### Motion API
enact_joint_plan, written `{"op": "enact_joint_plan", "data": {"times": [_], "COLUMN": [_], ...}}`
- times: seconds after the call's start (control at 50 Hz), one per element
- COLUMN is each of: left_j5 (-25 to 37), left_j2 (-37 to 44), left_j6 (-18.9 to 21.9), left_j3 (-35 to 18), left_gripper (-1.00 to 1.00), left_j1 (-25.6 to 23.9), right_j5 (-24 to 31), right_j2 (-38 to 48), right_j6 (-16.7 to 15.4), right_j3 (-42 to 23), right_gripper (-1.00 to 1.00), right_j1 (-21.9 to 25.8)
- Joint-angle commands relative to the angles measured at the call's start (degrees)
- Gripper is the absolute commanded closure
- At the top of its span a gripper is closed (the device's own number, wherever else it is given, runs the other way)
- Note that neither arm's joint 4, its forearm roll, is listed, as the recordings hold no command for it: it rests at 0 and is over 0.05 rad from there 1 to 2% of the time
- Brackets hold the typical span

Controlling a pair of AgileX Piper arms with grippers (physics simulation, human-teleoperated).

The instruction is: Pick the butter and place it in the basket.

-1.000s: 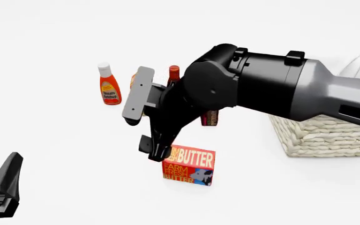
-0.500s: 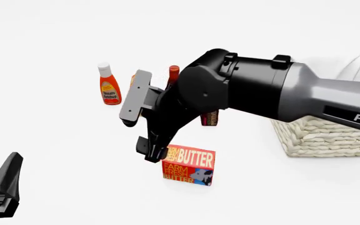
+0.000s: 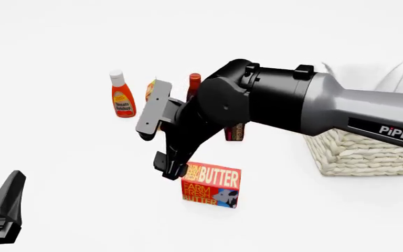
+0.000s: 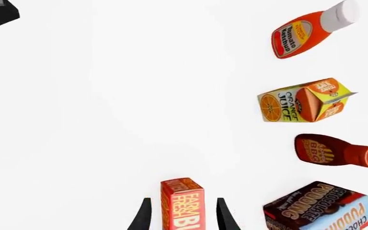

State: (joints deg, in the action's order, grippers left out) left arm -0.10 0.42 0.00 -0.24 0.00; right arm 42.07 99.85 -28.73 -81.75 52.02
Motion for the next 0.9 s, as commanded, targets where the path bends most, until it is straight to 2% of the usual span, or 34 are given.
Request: {"op": "enact_joint_plan", "data": {"times": [0.02, 0.9], "left_j5": [0.0, 0.0], "left_j2": [0.0, 0.0], "left_j6": [0.0, 0.0], "left_j3": [0.0, 0.0], "left_gripper": [-1.0, -1.0], "left_j1": [0.0, 0.0], "right_j5": [-0.78, -2.08], "right_j2": [-0.06, 2.79], "right_j6": [0.49, 1.53], "right_j3": [1.07, 1.35], "right_gripper": [-1.0, -1.0], "right_j1": [-0.19, -2.3]}}
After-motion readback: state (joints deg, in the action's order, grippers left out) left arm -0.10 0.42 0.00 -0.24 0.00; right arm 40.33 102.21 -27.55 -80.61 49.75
